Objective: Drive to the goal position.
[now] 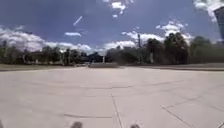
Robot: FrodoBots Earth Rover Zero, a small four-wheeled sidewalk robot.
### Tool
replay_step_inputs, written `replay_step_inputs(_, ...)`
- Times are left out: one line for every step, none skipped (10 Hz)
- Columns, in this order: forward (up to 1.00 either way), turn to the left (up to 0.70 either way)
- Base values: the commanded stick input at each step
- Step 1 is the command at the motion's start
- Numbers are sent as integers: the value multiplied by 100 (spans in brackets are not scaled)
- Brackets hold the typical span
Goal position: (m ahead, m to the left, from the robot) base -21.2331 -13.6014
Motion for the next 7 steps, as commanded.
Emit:
replay_step_inputs(70, -31)
replay_step_inputs(70, -31)
replay_step_inputs(70, -31)
replay_step_inputs(70, -31)
replay_step_inputs(70, -31)
replay_step_inputs(70, -31)
replay_step_inputs(70, -31)
